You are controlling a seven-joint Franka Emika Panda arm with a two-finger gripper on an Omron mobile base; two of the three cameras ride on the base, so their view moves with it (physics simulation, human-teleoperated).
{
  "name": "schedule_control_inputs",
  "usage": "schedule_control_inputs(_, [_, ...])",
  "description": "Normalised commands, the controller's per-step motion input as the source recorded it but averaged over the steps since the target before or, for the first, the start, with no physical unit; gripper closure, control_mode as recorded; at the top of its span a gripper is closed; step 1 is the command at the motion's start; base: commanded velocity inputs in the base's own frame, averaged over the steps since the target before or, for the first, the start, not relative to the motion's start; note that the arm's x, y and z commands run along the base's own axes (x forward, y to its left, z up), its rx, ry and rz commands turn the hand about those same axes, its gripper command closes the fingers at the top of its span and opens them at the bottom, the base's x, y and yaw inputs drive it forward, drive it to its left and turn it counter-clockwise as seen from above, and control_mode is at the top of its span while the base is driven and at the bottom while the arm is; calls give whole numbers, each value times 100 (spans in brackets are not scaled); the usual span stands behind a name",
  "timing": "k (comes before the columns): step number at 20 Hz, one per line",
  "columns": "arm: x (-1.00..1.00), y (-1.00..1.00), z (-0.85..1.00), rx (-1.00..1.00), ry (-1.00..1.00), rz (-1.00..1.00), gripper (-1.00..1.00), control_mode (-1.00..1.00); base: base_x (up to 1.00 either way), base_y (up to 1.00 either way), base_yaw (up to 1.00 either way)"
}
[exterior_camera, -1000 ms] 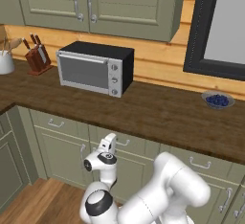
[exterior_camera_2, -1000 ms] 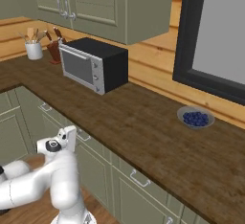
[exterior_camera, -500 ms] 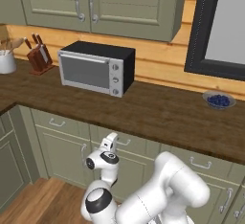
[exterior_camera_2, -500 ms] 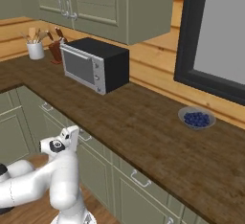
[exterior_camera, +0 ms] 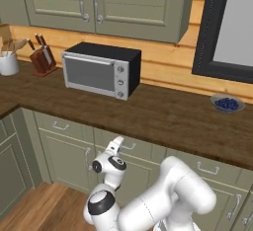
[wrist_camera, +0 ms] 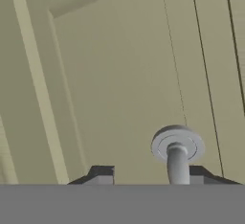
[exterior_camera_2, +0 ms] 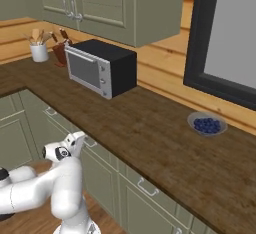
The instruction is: Take a straw from the drawer in front and place it inside the glass cup on the dining counter.
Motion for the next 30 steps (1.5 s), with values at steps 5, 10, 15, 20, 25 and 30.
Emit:
schedule_control_inputs(5, [10, -27, -70, 20, 0, 5, 100, -100, 0, 0, 0])
schedule_control_inputs(10, [0, 13, -84, 27, 3, 6, 100, -100, 0, 0, 0])
schedule_control_inputs(15, [-12, 47, -90, 32, 14, 4, 100, -100, 0, 0, 0])
schedule_control_inputs(20, [-64, 90, -97, 13, 10, 9, 100, -100, 0, 0, 0])
schedule_control_inputs(25, [-100, 100, -100, 0, 0, 8, 100, -100, 0, 0, 0])
schedule_control_inputs(30, [-100, 100, -91, 0, 26, 2, 100, -100, 0, 0, 0])
